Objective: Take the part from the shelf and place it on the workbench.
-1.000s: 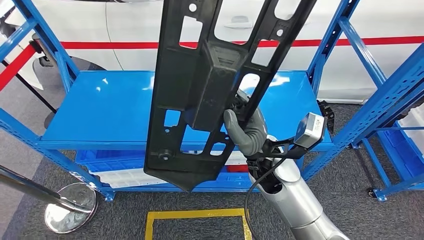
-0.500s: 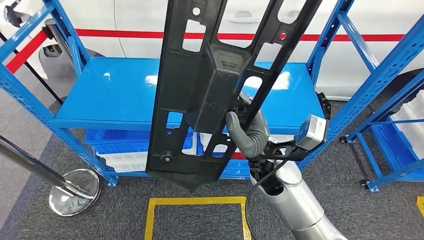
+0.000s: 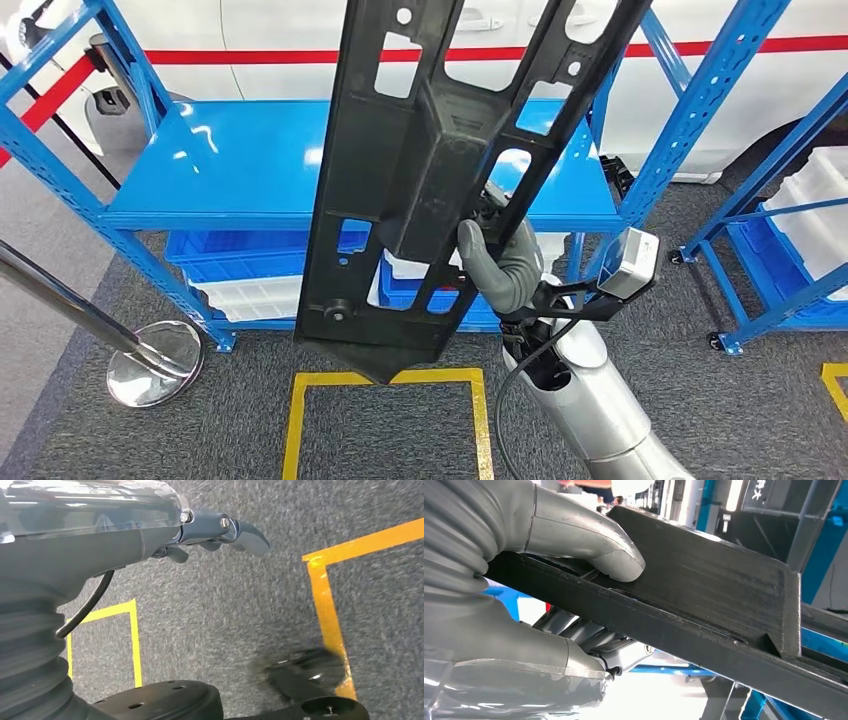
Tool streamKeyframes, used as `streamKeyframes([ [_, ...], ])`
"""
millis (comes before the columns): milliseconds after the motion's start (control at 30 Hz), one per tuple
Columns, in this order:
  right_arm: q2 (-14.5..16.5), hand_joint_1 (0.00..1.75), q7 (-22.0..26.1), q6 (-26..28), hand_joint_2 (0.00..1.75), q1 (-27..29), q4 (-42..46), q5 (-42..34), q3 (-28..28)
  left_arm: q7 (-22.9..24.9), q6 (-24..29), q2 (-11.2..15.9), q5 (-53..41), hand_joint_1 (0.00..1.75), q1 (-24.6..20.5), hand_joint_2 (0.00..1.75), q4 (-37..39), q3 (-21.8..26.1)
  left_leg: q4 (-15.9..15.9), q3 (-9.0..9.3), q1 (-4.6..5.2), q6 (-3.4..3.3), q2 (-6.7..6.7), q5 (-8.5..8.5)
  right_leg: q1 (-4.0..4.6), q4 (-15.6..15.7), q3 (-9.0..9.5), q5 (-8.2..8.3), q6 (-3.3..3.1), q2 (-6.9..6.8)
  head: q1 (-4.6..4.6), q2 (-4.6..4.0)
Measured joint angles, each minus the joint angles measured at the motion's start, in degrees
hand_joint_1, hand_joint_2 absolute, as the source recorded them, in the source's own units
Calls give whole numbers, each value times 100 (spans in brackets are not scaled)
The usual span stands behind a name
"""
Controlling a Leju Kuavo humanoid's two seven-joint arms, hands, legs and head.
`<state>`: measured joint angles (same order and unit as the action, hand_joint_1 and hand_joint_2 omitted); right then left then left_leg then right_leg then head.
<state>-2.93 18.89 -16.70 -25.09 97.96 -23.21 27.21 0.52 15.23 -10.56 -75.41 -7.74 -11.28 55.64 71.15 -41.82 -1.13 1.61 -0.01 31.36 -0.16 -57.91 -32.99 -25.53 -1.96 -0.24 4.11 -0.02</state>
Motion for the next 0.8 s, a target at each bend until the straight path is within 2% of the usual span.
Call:
streamKeyframes([
  [33, 0, 175, -1, -15, 175, 5, 1, -5, 0, 2, 0, 0, 7, 0, -4, 175, 0, 0, 297, -8, 3, -5, 0, 76, 27, -6, -100, 74, -10, -2, 0, 0],
  [67, 0, 175, -2, -26, 175, 9, 1, -10, 0, 6, 1, 0, 12, 0, -3, 175, 0, 0, 439, 51, 8, -20, -1, 29, 54, -13, -196, 143, -16, -3, 0, 0],
  [100, 0, 175, -2, -30, 175, 11, 1, -15, 0, 10, 1, 0, 11, 0, 3, 175, 0, -1, 364, 215, 19, -52, -1, -108, 78, -21, -293, 212, -18, -1, 0, 0],
  [133, 0, 175, -3, -31, 175, 10, 1, -21, 0, 16, 2, 1, 9, 0, 13, 175, -1, 0, 98, 478, 40, -99, -2, -242, 97, -31, -385, 281, -17, 2, 0, 0],
  [167, 2, 175, -3, -33, 175, 9, 1, -27, -1, 21, 4, 4, 8, 0, 27, 175, -1, 0, -312, 809, 70, -155, -1, -266, 112, -42, -458, 341, -8, 7, 1, 0],
  [200, 3, 175, -3, -35, 175, 5, 2, -35, -4, 25, 5, 7, 7, 0, 42, 175, -2, 0, -763, 1139, 99, -203, 1, -232, 123, -54, -515, 395, 6, 10, 1, 0],
  [233, 5, 175, -3, -37, 175, 3, 2, -40, -8, 28, 7, 10, 6, 0, 53, 175, -2, 1, -1109, 1382, 120, -235, 2, -151, 128, -63, -545, 430, 19, 11, 1, 0],
  [267, 7, 175, -3, -37, 175, 1, 3, -43, -11, 28, 8, 11, 5, 0, 62, 175, -2, 1, -1325, 1523, 132, -249, 3, -71, 133, -67, -559, 447, 31, 10, 1, 0],
  [300, 7, 175, -3, -37, 175, 0, 3, -44, -13, 28, 9, 11, 5, 0, 64, 175, -2, 1, -1404, 1563, 134, -249, 3, -55, 133, -69, -563, 454, 36, 8, 0, 0],
  [433, 7, 175, -3, -37, 175, 0, 3, -45, -14, 28, 9, 11, 5, 0, 62, 175, -2, 1, -1424, 1566, 132, -241, 3, -43, 129, -69, -565, 464, 40, 2, 0, 0],
  [500, 19, 175, -4, -48, 175, -5, 3, -48, -16, 26, 12, 7, 5, 0, 67, 175, -2, 1, -1418, 1521, 153, -247, -1, -80, 101, -47, -566, 533, 79, -17, 1, 0],
  [533, 25, 175, -7, -60, 175, -9, 3, -49, -24, 24, 12, 4, 4, 0, 72, 175, -1, 1, -1431, 1451, 151, -287, 10, -179, 81, -114, -612, 436, 123, -12, 1, 0],
  [600, 33, 175, -13, -93, 175, -16, 1, -45, -37, 18, 8, 2, 3, 0, 84, 175, 1, 2, -1453, 1141, 134, -349, 37, -503, 10, -938, -823, -140, 250, 5, 1, 0],
  [633, 33, 175, -16, -106, 175, -17, -1, -40, -44, 13, 6, 1, 2, 0, 87, 175, 2, 3, -1460, 949, 112, -364, 52, -677, -28, -1369, -882, -368, 314, 16, 0, 0],
  [667, 33, 175, -17, -112, 175, -16, -2, -35, -44, 9, 4, -1, 2, 0, 86, 175, 2, 3, -1436, 773, 99, -339, 53, -794, -67, -1635, -820, -412, 361, 15, 0, 0],
  [700, 33, 175, -17, -111, 175, -15, -3, -25, -44, 4, 3, -2, 1, 0, 81, 175, 2, 3, -1407, 649, 82, -311, 54, -866, -93, -1496, -609, -241, 390, 14, 0, 0],
  [733, 33, 175, -17, -110, 175, -15, -2, -6, -45, 4, 3, -2, 1, 0, 69, 175, 2, 3, -1372, 559, 70, -281, 53, -919, -116, -1137, -310, -176, 409, 14, 0, 0],
  [767, 35, 175, -17, -109, 175, -13, 1, 20, -45, 3, 3, -2, -5, 0, 59, 175, 1, 3, -1333, 482, 65, -246, 50, -964, -118, -695, 14, -220, 412, 19, 1, 0],
  [800, 37, 175, -15, -112, 175, -5, 5, 47, -46, 3, 4, -2, -13, 0, 52, 175, 1, 3, -1315, 438, 64, -206, 44, -1009, -107, -358, 250, -310, 387, 29, 1, 0],
])
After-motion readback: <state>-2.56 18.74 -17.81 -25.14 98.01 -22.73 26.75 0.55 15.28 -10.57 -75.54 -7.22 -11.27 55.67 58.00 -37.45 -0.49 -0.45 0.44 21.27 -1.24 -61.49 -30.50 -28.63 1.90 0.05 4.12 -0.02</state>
